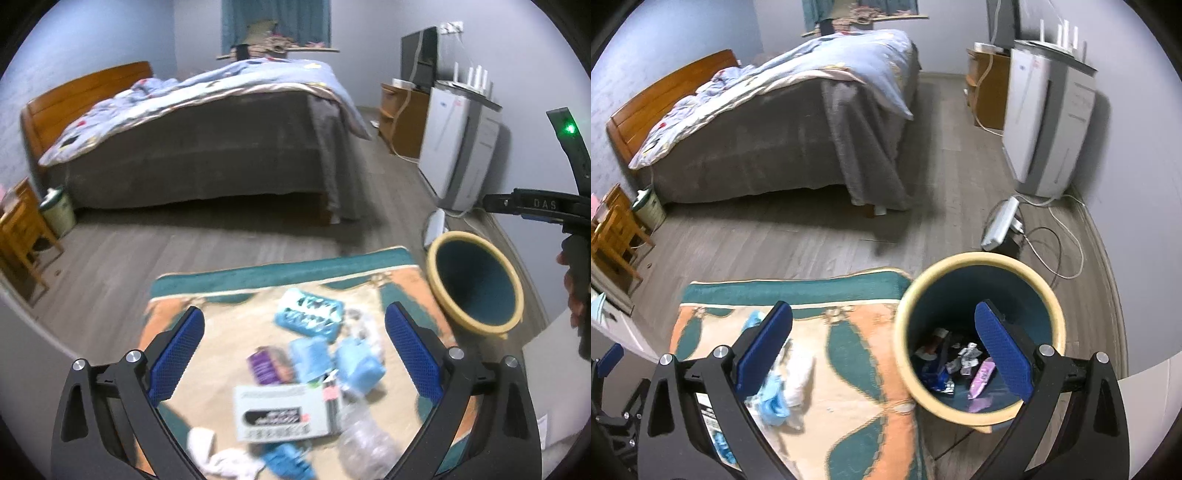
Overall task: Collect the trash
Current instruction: 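Move both tools back over the cushion toward the tissue and plastic bag, then grasp the white tissue with left tool while right tool grasps clear plastic bag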
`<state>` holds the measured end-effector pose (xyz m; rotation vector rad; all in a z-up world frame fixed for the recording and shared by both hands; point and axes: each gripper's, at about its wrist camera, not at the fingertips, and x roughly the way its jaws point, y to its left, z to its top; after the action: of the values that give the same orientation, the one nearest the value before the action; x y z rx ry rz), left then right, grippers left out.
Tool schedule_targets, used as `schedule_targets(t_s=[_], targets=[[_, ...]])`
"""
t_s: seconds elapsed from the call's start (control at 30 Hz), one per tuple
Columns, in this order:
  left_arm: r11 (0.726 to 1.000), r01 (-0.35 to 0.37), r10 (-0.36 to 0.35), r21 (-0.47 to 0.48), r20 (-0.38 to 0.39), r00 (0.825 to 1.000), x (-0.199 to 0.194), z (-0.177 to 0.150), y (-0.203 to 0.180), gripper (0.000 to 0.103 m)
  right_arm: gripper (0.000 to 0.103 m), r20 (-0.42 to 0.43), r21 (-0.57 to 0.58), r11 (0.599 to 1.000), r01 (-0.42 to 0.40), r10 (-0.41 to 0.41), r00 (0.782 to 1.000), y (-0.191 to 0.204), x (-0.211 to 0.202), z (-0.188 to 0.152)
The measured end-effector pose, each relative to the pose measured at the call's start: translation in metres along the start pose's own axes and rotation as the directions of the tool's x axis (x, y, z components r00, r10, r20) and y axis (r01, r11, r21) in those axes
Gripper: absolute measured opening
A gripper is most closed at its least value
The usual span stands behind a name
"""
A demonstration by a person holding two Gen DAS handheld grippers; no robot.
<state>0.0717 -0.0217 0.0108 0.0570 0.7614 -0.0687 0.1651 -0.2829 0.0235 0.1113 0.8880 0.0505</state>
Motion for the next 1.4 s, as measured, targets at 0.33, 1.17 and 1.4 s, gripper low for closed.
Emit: schedule_targets(t_s=[0.33, 1.17, 1.4], targets=[[0.992, -0.051, 0.048, -0.118, -0.028, 0.998, -0.036, -0.069, 0.055, 0.098, 0.097, -0.021, -0.127, 0.991, -0.032, 0.029, 0.999, 0.073, -0.016, -0.039], [0.981, -0.106, 0.057, -0.165, -0.278, 0.959, 0.030, -0.148, 0.114, 0.098, 0.097, -0.286, -0.198, 0.980, -0.024, -0.034, 0.958, 0.149, 0.060, -0.175], [0.983, -0.121, 0.064, -0.136, -0.367, 0.928, 0.056, -0.161, 0.110, 0.097, 0.083, -0.344, -0.243, 0.969, -0.038, -0.050, 0.938, 0.160, 0.076, -0.193]])
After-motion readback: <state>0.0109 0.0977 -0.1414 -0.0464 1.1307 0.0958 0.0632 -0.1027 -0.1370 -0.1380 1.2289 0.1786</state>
